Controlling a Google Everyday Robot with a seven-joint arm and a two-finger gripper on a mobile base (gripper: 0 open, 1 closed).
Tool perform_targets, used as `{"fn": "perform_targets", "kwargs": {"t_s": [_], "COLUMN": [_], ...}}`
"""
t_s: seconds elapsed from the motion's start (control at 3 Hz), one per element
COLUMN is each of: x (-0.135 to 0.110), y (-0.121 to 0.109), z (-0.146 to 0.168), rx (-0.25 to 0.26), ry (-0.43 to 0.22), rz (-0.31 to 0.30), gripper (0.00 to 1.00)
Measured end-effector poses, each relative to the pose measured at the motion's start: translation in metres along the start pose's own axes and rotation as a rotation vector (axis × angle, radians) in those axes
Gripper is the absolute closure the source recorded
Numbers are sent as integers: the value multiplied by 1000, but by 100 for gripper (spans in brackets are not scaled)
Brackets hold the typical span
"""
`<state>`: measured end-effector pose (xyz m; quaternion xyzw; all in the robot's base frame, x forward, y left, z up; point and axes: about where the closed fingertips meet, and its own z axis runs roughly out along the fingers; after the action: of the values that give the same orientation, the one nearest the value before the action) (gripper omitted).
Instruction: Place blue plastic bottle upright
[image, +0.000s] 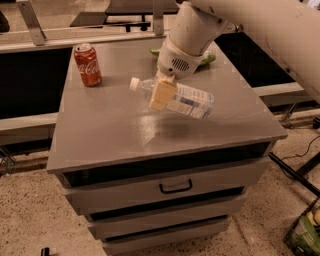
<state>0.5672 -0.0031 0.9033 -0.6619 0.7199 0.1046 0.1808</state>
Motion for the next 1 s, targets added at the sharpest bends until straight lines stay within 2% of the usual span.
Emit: {"fn": "perform_targets", "kwargs": {"t_s": [0.33, 1.0], "x": [-1, 1], "y": [-2, -11], "z": [-6, -54], "rx": [-9, 47], "ry": [-105, -623], "rz": [4, -64], "gripper": [100, 100]}}
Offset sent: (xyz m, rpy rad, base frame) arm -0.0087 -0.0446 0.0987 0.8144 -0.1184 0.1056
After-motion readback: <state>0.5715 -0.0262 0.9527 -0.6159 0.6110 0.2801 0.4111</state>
